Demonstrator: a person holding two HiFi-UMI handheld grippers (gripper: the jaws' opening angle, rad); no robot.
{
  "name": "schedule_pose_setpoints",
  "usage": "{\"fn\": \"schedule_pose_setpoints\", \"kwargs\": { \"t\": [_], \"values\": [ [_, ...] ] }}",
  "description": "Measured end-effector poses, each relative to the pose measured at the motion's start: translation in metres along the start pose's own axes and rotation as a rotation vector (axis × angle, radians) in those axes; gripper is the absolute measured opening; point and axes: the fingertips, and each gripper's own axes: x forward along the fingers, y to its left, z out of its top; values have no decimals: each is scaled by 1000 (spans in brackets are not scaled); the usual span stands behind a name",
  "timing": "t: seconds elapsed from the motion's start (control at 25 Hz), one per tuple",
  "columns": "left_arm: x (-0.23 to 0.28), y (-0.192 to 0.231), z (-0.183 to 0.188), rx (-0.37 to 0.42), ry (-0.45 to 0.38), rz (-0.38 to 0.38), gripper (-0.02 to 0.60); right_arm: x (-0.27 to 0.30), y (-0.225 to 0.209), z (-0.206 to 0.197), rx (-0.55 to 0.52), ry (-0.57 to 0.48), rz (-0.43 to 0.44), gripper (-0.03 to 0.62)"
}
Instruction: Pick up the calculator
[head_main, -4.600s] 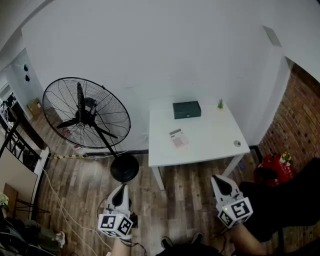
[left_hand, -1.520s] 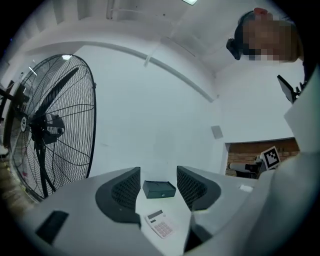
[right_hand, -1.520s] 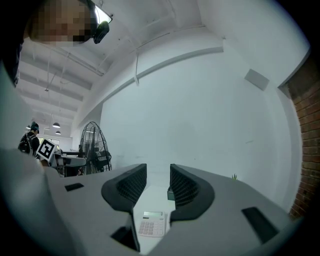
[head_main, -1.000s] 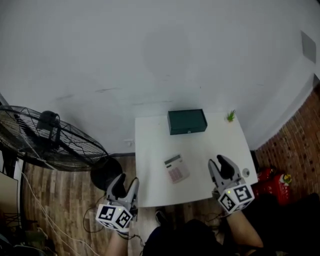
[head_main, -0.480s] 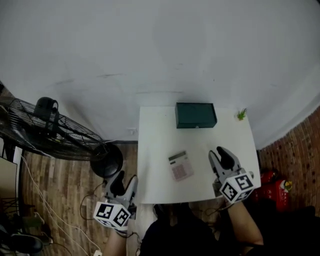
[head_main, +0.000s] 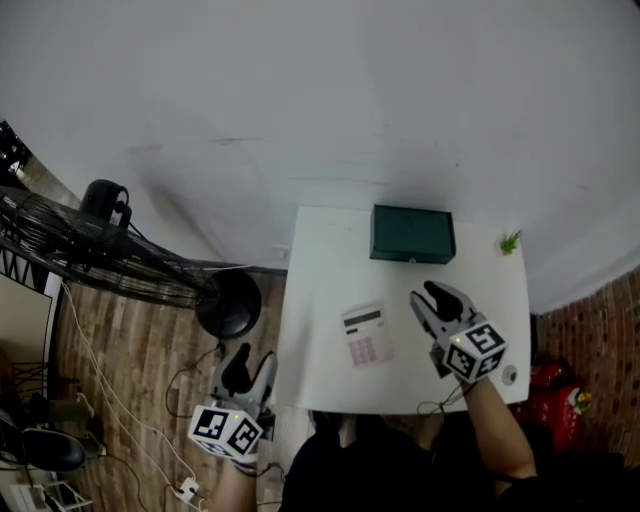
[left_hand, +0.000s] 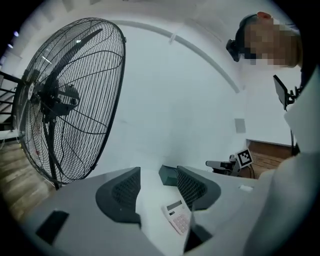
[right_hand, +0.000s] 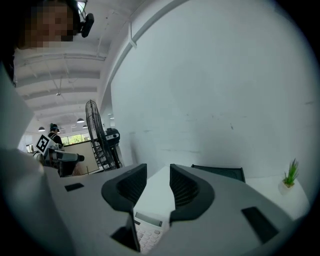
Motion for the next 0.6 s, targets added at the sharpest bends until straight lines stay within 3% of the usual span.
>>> {"fn": "schedule_pose_setpoints", "kwargs": {
  "t": [0.16,0.32,0.6],
  "values": [
    [9,-7,-4,-5,4,23,224,27,-8,-26,-34,87,109,151],
    [12,-13,-8,-5,7,37,224,51,-6,-59,6,196,230,167],
    [15,-3,-22,-38,30,104,224,91,-22,-112,85,325,294,172]
  ]
}}
